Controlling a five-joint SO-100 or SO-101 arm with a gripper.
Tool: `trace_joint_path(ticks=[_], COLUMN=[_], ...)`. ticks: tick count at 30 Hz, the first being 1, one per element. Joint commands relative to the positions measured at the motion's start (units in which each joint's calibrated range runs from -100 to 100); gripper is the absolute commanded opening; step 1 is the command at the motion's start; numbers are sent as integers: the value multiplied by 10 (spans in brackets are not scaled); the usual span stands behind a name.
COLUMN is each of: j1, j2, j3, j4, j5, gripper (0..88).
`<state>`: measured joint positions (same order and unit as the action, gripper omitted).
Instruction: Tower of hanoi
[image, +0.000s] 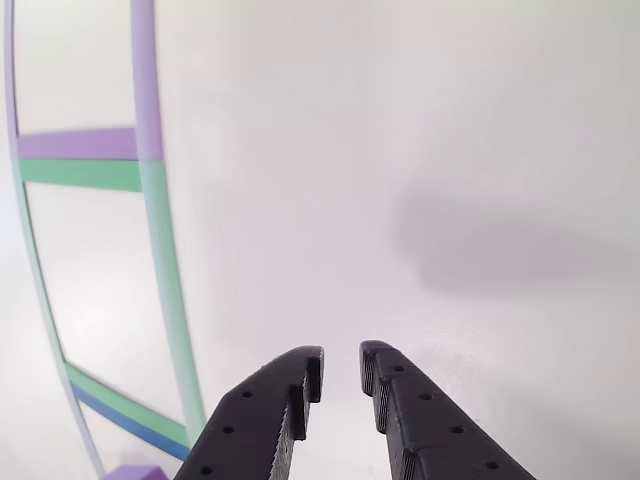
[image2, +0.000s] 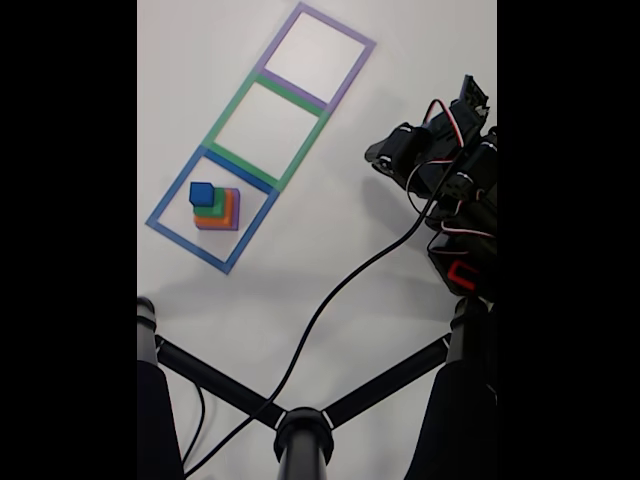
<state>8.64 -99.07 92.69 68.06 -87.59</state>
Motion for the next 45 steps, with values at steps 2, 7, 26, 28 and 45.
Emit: trace_joint_path(ticks=[2,7,26,28,45], j1=[-1,-12,-21,-21,-25], j2=[-8,-8,-8,-8,-9], j3=[8,18,19,19,19], j4=[32,27,25,25,25], j5=[-25,-32,-10,-8,1], gripper=[0,0,11,15,5])
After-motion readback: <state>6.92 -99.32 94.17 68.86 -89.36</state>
